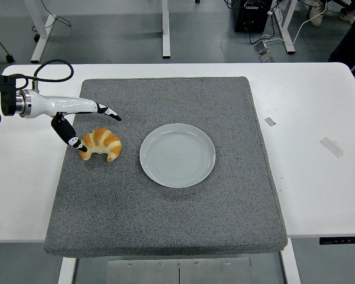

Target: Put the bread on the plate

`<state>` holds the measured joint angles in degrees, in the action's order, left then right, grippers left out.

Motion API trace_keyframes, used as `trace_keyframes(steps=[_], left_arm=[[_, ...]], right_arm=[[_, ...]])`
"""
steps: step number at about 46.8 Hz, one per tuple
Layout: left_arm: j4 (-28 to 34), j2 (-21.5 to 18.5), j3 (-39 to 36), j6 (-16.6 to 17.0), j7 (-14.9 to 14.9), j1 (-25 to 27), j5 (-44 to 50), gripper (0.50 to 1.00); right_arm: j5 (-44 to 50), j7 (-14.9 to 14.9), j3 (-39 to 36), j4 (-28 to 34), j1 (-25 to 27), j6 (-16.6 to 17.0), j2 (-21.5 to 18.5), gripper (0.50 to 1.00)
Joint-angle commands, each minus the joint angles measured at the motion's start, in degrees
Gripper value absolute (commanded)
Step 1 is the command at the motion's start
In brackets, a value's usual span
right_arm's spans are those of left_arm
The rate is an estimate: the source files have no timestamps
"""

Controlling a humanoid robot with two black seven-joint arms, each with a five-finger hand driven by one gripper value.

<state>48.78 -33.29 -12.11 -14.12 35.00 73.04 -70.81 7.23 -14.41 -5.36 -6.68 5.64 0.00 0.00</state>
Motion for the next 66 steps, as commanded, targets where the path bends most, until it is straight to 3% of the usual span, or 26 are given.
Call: trace_keyframes(steps=[1, 27, 36, 52, 66], left_arm=[[0.0, 0.42, -0.46, 0.67, 0.0, -0.09, 0.15, 0.942], [-0.88, 1.74, -2.74, 4.19, 0.0, -0.97, 0.06, 0.94], [-1.23, 2.62, -3.27, 5.15, 0.0, -1.58, -0.12, 0.913], [-1.85, 2.97, -3.97, 6.56, 0.0, -2.11, -0.99, 0.836], [-2.03, 2.97, -3.97, 7.35, 0.0, -2.11, -1.87, 0.693]], right_arm=[[-0.03, 0.0, 0.0, 0.0, -0.01, 0.0, 0.0, 1.0], [0.06, 0.0, 0.0, 0.0, -0.01, 0.0, 0.0, 1.0], [-0.03, 0.0, 0.0, 0.0, -0.01, 0.0, 0.0, 1.0], [-0.03, 0.0, 0.0, 0.0, -0.01, 0.0, 0.0, 1.0], [-0.03, 0.0, 0.0, 0.0, -0.01, 0.0, 0.0, 1.0]])
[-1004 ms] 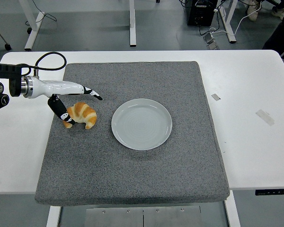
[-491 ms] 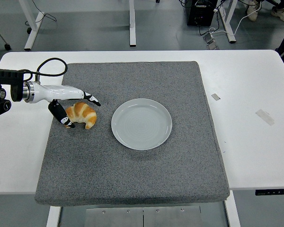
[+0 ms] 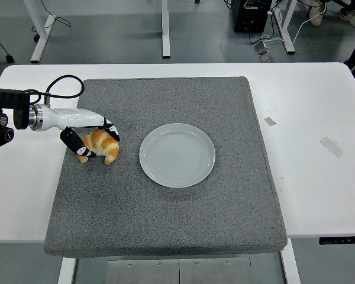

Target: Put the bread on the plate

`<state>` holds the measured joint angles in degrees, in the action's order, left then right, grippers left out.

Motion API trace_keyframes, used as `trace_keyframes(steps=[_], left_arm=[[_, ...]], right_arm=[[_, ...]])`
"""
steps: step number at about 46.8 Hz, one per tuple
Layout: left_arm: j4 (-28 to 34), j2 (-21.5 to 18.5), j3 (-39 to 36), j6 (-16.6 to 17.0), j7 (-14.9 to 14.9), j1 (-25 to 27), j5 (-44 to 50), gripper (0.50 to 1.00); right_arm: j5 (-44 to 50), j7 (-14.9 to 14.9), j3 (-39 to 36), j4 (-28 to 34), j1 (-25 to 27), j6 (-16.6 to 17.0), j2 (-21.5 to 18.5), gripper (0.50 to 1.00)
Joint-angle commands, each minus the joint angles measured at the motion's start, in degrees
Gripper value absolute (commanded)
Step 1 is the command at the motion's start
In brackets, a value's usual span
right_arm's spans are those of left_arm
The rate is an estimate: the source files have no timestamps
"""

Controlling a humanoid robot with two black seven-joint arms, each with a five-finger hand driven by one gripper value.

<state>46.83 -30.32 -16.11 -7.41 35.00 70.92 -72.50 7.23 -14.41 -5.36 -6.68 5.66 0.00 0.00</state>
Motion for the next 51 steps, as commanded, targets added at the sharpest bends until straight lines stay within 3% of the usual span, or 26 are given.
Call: trace_keyframes(steps=[1, 16, 35, 51], left_arm=[[-0.07, 0.0, 0.03, 0.99, 0.0, 0.0, -0.28, 0.683], [-1.57, 0.88, 0.03, 1.87, 0.0, 0.0, -1.51, 0.501], [-1.57, 0.61, 0.2, 1.87, 0.0, 1.06, -0.98, 0.5], [-0.69, -0.09, 0.11, 1.08, 0.0, 5.1, -0.72, 0.5]], right_arm=[[0.06, 0.0, 0.0, 0.0, -0.04, 0.0, 0.0, 1.0], [-0.02, 0.0, 0.0, 0.0, -0.04, 0.0, 0.0, 1.0], [0.07, 0.0, 0.0, 0.0, -0.04, 0.0, 0.0, 1.0], [-0.02, 0.0, 0.0, 0.0, -0.04, 0.0, 0.0, 1.0]])
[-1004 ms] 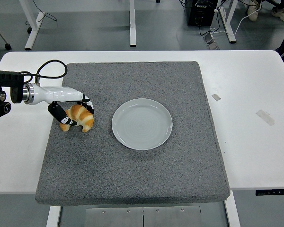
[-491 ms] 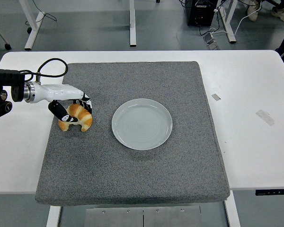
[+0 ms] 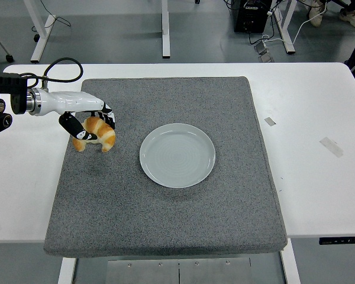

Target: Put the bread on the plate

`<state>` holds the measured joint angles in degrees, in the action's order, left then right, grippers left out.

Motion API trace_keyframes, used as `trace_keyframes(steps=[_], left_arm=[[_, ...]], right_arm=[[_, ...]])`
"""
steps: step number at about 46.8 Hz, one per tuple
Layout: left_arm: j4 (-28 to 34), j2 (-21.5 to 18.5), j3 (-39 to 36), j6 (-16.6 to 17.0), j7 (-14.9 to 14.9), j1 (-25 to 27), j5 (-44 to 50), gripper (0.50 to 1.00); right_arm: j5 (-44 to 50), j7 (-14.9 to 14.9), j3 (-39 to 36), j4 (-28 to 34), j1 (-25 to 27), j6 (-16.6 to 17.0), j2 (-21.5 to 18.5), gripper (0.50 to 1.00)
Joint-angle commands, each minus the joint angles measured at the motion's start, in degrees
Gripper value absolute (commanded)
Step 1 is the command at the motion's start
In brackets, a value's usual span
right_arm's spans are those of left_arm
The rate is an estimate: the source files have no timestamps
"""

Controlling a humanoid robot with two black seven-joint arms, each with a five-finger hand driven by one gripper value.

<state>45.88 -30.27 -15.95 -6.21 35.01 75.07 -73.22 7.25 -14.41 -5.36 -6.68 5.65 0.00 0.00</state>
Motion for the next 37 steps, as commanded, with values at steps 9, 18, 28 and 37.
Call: trace_keyframes(steps=[9, 18, 28, 37], left_arm=[[0.52, -1.37, -0.13, -1.08, -0.01, 4.64, 0.27, 0.5], [0.52, -1.81, -0.04, -2.84, -0.01, 8.77, 0.45, 0.5], [0.44, -1.72, 0.05, -5.47, -0.01, 13.7, 2.56, 0.5], [0.44, -0.32, 0.13, -5.91, -0.01, 16.07, 2.82, 0.5]], right_arm=[[-0.04, 0.0, 0.0, 0.0, -0.03, 0.0, 0.0, 1.0], [-0.04, 0.0, 0.0, 0.0, 0.06, 0.0, 0.0, 1.0], [-0.04, 0.0, 0.0, 0.0, 0.06, 0.0, 0.0, 1.0], [-0.04, 0.0, 0.0, 0.0, -0.03, 0.0, 0.0, 1.0]])
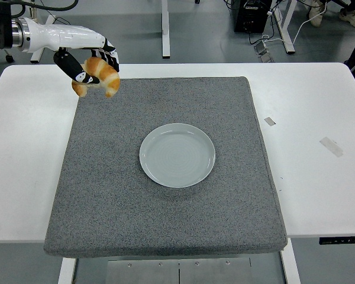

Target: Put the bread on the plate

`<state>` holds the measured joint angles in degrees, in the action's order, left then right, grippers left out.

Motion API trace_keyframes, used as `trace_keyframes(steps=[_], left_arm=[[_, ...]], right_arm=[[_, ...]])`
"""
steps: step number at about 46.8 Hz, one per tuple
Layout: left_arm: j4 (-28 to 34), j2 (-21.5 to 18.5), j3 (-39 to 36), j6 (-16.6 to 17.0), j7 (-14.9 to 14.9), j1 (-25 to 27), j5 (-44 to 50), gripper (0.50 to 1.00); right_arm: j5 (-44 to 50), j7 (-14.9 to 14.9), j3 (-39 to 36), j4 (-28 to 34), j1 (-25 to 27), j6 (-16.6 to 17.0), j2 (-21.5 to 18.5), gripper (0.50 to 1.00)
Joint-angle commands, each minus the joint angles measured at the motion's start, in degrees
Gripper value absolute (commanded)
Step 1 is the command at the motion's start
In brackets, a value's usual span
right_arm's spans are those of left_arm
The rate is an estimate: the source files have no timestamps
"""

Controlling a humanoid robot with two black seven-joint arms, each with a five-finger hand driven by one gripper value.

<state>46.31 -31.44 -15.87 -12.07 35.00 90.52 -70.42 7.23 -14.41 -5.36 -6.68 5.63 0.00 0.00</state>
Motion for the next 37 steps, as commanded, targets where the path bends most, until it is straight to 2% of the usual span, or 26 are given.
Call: trace_keyframes(steps=[1, 10, 37], left_arm=[[0.01, 1.2, 0.23, -0.06, 0.0, 0.71, 0.02, 0.5], [0.01, 3.31, 0.67, 0.11, 0.0, 1.5, 0.11, 0.5], [-0.34, 13.86, 0.67, 2.92, 0.0, 0.89, 2.13, 0.5]], right_arm=[[-0.02, 0.0, 0.0, 0.0, -0.01, 0.0, 0.0, 1.0], [-0.02, 0.0, 0.0, 0.0, 0.08, 0.0, 0.0, 1.0], [-0.02, 0.0, 0.0, 0.0, -0.01, 0.0, 0.0, 1.0]])
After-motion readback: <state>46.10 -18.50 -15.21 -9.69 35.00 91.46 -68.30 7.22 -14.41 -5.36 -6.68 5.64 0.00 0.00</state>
